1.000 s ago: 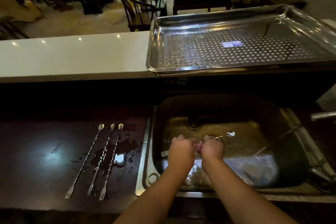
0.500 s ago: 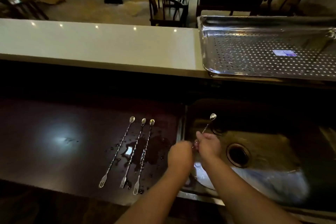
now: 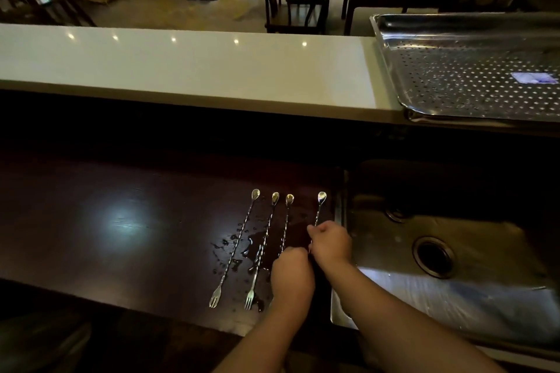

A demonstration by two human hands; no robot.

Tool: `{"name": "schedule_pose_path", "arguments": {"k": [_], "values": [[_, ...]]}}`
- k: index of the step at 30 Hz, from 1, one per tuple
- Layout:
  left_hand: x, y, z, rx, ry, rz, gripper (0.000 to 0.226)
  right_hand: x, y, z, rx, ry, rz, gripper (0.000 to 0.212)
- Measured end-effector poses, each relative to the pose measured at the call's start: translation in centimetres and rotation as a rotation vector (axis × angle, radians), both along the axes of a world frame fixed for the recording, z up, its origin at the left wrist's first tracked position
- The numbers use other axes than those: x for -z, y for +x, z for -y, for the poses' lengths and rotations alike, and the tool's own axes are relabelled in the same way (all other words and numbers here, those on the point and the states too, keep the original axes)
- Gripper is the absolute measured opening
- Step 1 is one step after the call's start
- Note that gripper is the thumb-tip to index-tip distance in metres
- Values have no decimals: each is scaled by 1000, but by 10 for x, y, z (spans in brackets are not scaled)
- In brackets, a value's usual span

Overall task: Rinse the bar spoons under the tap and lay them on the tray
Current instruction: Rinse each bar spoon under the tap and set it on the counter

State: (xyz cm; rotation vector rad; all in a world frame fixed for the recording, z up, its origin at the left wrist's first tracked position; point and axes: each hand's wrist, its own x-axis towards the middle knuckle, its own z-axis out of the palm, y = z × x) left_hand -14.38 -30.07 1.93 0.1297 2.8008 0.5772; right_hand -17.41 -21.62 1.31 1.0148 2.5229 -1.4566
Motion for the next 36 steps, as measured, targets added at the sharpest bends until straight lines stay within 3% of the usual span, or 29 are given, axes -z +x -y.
{"name": "schedule_pose_path", "arguments": {"k": [15, 23, 27, 32, 36], "values": [[7, -1, 18, -21, 43, 19, 20, 2, -11, 23, -83, 250, 157, 27], [2, -9, 30, -15, 74, -1, 29, -4, -11, 27, -20, 263, 83, 35], [-1, -16, 44, -7, 10, 35, 28, -7, -18, 37, -92, 203, 106, 46], [-6, -17, 50, 41, -124, 184, 23, -8, -23, 52, -176, 184, 276, 25], [-8, -21, 48, 56, -132, 230, 29, -13, -28, 56, -198, 227, 339, 22]]}}
